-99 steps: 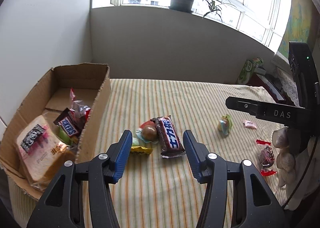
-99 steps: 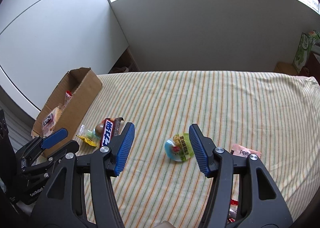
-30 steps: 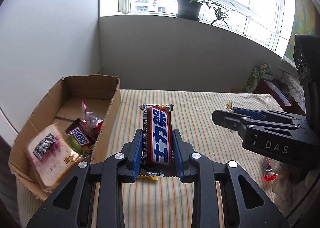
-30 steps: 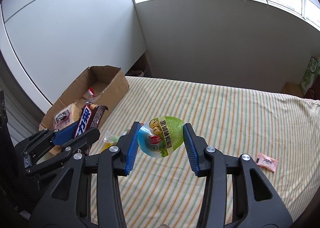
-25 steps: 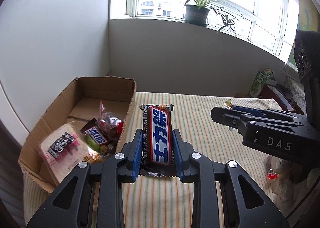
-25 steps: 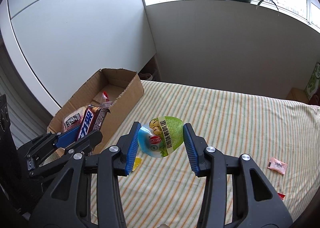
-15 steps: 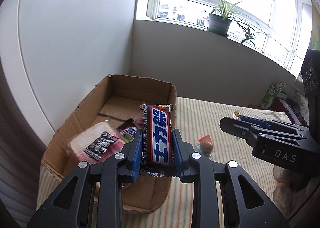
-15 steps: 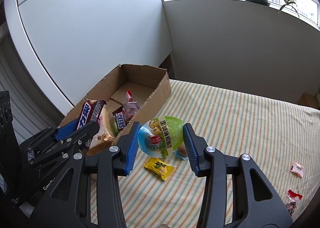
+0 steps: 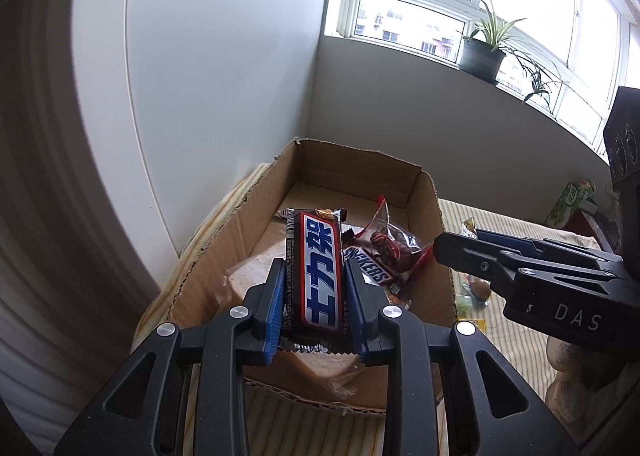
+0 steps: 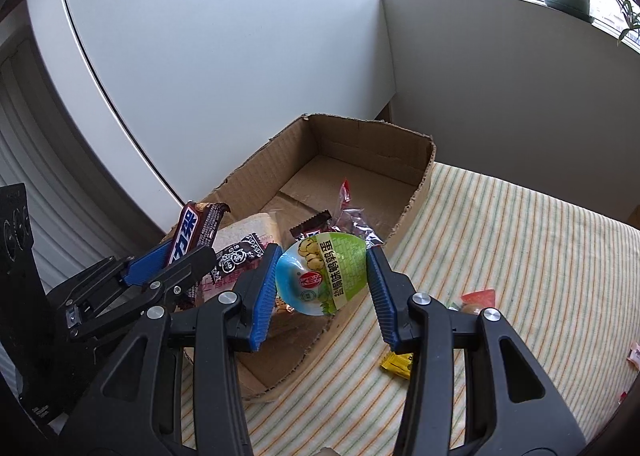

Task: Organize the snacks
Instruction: 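Carry both snacks into the cardboard box and open both grippers, then move the right gripper to the pink packet while the left gripper approaches the brown ball candy, then grasp the pink candy packet with the right gripper while the left gripper grasps the brown ball candy, then carry both snacks into the cardboard box and open both grippers, then move the right gripper to the red-edged nut bag while the left gripper approaches the green candy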

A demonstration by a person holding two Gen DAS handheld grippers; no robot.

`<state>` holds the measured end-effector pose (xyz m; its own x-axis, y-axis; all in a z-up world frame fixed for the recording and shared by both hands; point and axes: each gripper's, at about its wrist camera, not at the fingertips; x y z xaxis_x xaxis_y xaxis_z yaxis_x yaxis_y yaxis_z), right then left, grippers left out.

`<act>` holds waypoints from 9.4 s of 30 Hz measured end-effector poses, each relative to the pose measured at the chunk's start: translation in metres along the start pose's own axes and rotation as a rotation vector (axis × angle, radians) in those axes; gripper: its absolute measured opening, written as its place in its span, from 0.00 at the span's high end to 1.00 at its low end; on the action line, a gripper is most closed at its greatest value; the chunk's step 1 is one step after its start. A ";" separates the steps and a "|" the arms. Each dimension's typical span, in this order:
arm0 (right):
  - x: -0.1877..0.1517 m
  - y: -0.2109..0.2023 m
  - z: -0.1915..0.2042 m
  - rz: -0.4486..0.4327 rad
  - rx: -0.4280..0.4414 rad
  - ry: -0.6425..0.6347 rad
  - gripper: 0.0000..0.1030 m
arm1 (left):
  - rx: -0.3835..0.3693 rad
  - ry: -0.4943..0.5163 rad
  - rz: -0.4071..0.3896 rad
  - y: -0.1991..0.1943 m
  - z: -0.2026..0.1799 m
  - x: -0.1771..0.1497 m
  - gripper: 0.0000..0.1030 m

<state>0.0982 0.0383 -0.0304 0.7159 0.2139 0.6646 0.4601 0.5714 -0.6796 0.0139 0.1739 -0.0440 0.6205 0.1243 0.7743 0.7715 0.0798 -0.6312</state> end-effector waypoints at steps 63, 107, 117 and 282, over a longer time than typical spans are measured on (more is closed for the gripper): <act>-0.075 -0.126 -0.273 -0.006 -0.286 0.368 0.29 | -0.182 0.212 0.137 0.060 -0.174 -0.004 0.43; -0.087 -0.098 -0.278 0.118 -0.336 0.211 0.58 | -0.144 0.240 0.187 0.090 -0.186 -0.012 0.44; -0.089 -0.096 -0.269 0.129 -0.414 0.113 0.62 | -0.110 0.262 0.218 0.109 -0.195 -0.011 0.66; -0.142 -0.186 -0.244 -0.006 -0.281 0.264 0.24 | -0.373 0.411 0.125 -0.018 -0.217 -0.064 0.49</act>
<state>0.0393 -0.2921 -0.0743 0.8065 -0.0209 0.5909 0.5644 0.3251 -0.7588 -0.0092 -0.0497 -0.0719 0.6564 -0.2905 0.6963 0.6397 -0.2750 -0.7178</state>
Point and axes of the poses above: each gripper's, at about its wrist camera, not at the fingertips, and y roughly the way its jaws point, z to its left, x to its top, and after that the axes turned 6 degrees about y, right-handed
